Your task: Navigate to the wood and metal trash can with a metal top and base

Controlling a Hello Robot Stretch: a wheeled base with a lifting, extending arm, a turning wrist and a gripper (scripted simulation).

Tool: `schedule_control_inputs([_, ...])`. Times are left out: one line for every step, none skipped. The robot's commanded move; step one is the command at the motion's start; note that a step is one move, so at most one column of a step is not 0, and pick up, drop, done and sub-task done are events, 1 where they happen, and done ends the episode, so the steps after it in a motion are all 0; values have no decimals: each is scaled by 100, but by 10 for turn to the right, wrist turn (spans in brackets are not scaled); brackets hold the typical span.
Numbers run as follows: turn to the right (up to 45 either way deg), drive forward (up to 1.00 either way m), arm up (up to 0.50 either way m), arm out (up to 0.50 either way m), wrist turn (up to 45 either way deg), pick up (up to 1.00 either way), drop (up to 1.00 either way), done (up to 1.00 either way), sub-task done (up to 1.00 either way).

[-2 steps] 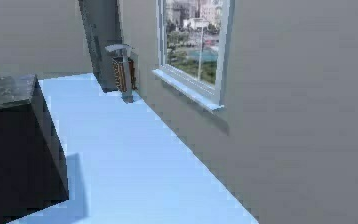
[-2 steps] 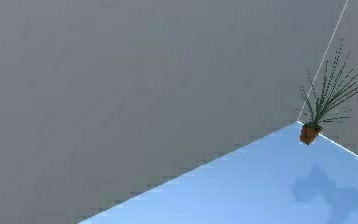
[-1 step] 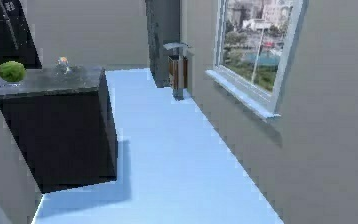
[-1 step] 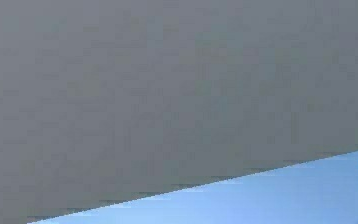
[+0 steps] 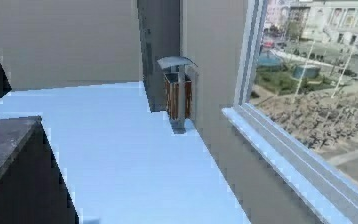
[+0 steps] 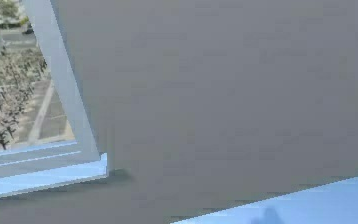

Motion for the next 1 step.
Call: schedule_control_inputs([-30, 0, 0, 0, 0, 0, 0, 0, 0])
